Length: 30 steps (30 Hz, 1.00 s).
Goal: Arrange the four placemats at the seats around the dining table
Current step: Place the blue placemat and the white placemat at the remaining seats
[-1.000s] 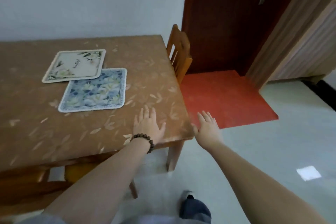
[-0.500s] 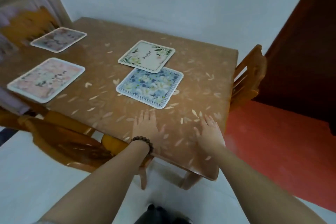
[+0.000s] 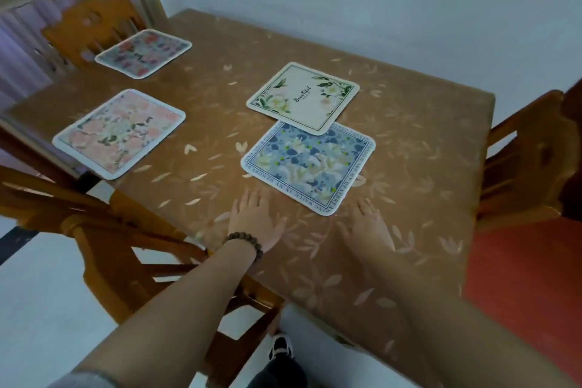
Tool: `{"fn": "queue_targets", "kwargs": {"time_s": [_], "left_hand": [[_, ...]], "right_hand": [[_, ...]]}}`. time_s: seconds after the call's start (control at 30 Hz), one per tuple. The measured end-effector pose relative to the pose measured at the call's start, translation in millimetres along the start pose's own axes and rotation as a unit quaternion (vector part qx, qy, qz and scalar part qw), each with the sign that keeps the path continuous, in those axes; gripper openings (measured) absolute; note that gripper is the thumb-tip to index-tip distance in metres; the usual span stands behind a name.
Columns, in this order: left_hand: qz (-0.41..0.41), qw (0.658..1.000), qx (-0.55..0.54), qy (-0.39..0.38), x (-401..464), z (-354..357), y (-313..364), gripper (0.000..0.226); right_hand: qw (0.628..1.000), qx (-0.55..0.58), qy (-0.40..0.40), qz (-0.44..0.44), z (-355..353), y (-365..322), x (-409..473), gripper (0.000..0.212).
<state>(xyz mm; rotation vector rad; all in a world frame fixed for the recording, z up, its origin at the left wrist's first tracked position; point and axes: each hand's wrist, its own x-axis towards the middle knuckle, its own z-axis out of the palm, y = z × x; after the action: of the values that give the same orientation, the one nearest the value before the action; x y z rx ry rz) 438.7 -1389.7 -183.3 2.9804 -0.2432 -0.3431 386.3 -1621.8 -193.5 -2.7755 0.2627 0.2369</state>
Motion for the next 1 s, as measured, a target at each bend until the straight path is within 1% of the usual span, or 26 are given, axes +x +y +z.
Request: {"fn": "queue_targets", "kwargs": {"time_s": [0.17,0.3,0.47,0.6,0.7,0.87,0.93,1.0], "left_hand": [[0.023,0.999,0.015,-0.032,62,7,-26,0.078],[0.021,0.999,0.033,-0.036,108,13,-36,0.081],[-0.018,0.997,0.038,-0.065,156,11,-47,0.108],[-0.021,0.994,0.005,-0.103,179,16,-54,0.117],[-0.016,0.997,-0.011,-0.075,183,19,-53,0.112],[-0.002,0.999,-0.034,0.012,181,14,-54,0.083],[0.001,0.999,-0.038,0.014,178,10,-55,0.079],[-0.004,0.999,-0.045,-0.003,172,8,-56,0.076]], "right_hand": [[1.000,0.010,-0.012,0.014,14,-20,37,0.069],[0.995,0.057,-0.036,0.074,23,-28,61,0.078],[0.988,0.097,-0.059,0.101,28,-30,84,0.078],[0.978,0.160,-0.042,0.130,31,-33,88,0.076],[0.965,0.213,-0.011,0.152,32,-37,91,0.074],[0.948,0.268,0.006,0.170,35,-40,91,0.071],[0.949,0.269,0.009,0.164,37,-38,89,0.070],[0.947,0.278,0.010,0.158,37,-37,87,0.070]]}}
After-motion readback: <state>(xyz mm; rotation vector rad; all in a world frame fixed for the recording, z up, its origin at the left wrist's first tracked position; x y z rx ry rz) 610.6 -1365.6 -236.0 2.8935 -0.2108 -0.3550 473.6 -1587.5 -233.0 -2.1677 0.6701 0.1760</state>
